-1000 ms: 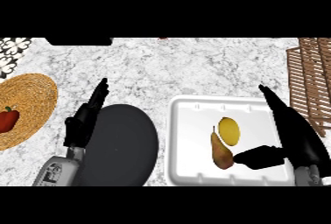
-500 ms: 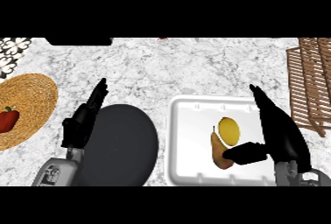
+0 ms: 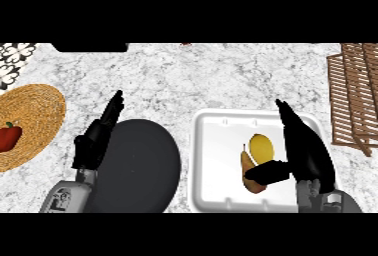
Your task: Pick the lemon from the tray and place it in the tiered shelf
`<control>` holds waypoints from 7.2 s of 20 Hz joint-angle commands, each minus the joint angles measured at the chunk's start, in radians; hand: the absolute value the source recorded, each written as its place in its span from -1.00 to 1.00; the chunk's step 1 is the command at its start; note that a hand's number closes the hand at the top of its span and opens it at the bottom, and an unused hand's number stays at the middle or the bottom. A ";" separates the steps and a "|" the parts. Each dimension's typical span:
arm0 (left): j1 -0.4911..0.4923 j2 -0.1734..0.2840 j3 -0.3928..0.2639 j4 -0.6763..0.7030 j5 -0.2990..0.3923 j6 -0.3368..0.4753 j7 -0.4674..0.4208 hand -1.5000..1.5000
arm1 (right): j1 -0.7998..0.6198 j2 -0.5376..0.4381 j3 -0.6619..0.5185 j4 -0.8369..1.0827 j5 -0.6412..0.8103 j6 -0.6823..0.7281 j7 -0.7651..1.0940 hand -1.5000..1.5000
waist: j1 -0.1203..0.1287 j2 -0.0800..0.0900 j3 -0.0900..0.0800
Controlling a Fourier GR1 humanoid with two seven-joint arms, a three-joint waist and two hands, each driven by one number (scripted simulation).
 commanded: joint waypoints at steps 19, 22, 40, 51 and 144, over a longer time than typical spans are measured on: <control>0.079 -0.027 0.020 -0.093 -0.040 -0.047 0.001 0.00 | -0.014 0.141 -0.029 0.191 0.178 0.052 -0.022 -1.00 | 0.004 0.000 0.000; -0.059 -0.052 0.051 0.019 -0.053 -0.027 0.036 0.00 | 0.071 0.095 -0.079 0.191 0.153 0.034 -0.131 -1.00 | -0.004 0.000 0.000; -0.029 -0.042 0.094 -0.017 -0.045 -0.089 0.036 0.00 | 0.039 0.176 -0.124 0.377 0.207 -0.013 -0.239 -1.00 | -0.001 0.000 0.000; -0.027 -0.079 0.074 0.016 -0.096 -0.038 0.009 0.00 | 0.083 0.143 -0.067 0.381 0.292 -0.031 -0.339 1.00 | -0.002 0.000 0.000; -0.065 -0.094 0.034 -0.012 -0.086 -0.085 0.039 0.00 | -0.514 -0.890 -0.395 1.191 -1.102 0.511 -1.895 1.00 | 0.080 0.020 0.004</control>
